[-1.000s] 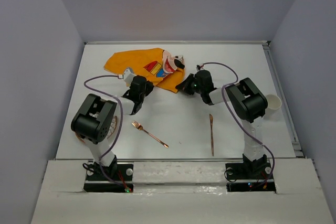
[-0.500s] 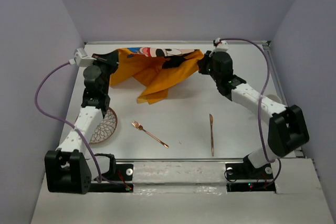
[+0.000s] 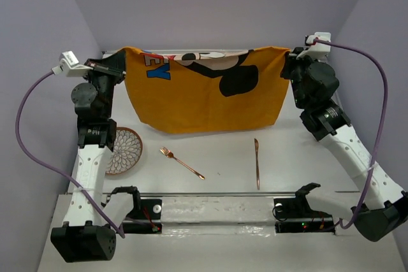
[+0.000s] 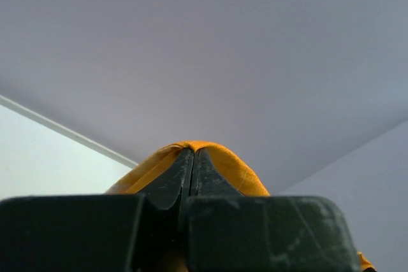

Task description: Set the dinner table for one person

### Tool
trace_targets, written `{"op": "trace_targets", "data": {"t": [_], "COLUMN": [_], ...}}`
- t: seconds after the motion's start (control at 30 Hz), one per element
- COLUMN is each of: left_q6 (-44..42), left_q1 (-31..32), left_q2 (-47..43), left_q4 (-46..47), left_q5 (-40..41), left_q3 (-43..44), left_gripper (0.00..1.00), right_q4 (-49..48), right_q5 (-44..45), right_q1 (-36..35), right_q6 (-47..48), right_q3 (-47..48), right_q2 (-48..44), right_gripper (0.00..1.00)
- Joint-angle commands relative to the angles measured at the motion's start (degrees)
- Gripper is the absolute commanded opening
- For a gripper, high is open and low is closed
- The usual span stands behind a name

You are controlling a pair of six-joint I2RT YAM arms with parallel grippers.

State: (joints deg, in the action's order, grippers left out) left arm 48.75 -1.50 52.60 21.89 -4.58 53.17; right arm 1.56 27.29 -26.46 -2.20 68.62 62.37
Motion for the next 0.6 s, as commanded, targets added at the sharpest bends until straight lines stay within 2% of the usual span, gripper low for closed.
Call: {"op": "trace_targets", "data": {"t": [0.0,0.13,0.3,0.43,0.5,0.57], "left_q6": [-3.0,-2.8,-2.9,-4.4,-4.4,-4.0], "left_q1": [-0.3,-0.3,-0.4,-0.9,-1.3,-1.4], "left_q2": [-0.4,4.1,15.2,25.2,30.7,33.3], "left_q4": [0.2,1.2,3.0,1.1,-1.7,-2.4], "left_q5": [-1.0,-1.4,-2.0,-3.0,-4.5,-5.3], "left_q3": [4.7,4.9,8.9,20.7,29.0,33.4], "left_gripper": [0.00,0.00,0.00,0.00,0.00,0.00], "right_q4": [1.2,-0.9,-3.8,-3.8,-1.1,2.6], "right_q5": [3.2,3.6,-1.6,-7.2,-9.2,-9.0], "right_q1": [-0.3,-0.3,5.6,10.6,12.7,13.4], "right_q6": [4.7,6.5,5.8,5.4,6.7,8.3], "right_q3": [4.9,6.7,11.8,21.4,31.4,41.2], "right_q2": [1.9,7.1,15.4,23.7,30.1,34.9], "right_gripper": [0.00,0.00,0.00,0.00,0.00,0.00]}}
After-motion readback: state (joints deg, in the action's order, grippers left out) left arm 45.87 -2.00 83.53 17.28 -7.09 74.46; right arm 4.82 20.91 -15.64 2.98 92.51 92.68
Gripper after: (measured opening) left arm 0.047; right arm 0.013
